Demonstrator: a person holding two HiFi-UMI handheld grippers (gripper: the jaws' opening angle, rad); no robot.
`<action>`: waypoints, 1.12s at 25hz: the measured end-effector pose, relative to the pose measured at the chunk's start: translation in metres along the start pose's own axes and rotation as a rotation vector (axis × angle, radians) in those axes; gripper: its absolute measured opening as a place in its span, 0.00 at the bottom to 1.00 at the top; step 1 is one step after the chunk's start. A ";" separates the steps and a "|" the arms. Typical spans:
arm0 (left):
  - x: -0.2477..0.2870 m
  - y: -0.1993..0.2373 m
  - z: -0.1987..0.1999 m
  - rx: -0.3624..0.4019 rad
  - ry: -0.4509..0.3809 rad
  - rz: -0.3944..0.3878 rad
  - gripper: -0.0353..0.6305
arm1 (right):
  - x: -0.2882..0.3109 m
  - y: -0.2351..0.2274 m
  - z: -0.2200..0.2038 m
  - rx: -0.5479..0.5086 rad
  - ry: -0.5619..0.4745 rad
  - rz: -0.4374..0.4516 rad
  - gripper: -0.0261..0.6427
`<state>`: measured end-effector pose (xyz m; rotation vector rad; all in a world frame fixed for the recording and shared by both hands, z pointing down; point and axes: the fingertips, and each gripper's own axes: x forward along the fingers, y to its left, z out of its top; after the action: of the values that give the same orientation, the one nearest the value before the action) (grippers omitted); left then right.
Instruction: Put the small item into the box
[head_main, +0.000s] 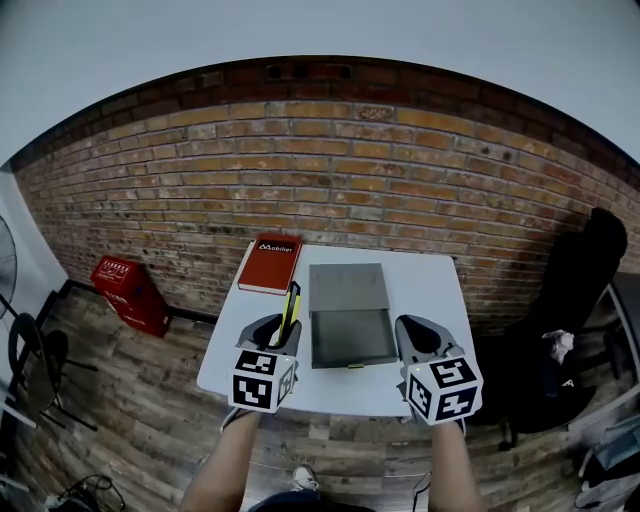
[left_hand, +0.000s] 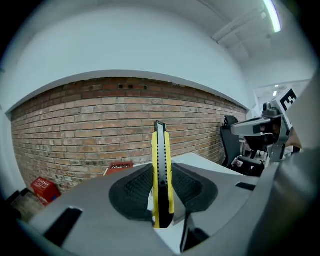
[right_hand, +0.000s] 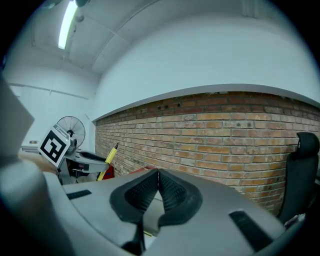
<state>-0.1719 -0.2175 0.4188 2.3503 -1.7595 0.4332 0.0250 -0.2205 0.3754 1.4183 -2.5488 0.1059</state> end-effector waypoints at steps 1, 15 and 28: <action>0.007 0.007 0.002 0.001 0.000 -0.009 0.25 | 0.009 -0.001 0.003 0.002 0.003 -0.008 0.07; 0.078 0.065 0.012 0.003 0.014 -0.102 0.25 | 0.090 -0.002 0.019 0.005 0.033 -0.084 0.07; 0.110 0.050 0.017 0.019 0.022 -0.081 0.25 | 0.102 -0.039 0.018 0.000 0.015 -0.063 0.07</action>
<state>-0.1891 -0.3364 0.4376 2.4109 -1.6510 0.4632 0.0033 -0.3290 0.3791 1.4904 -2.4896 0.1059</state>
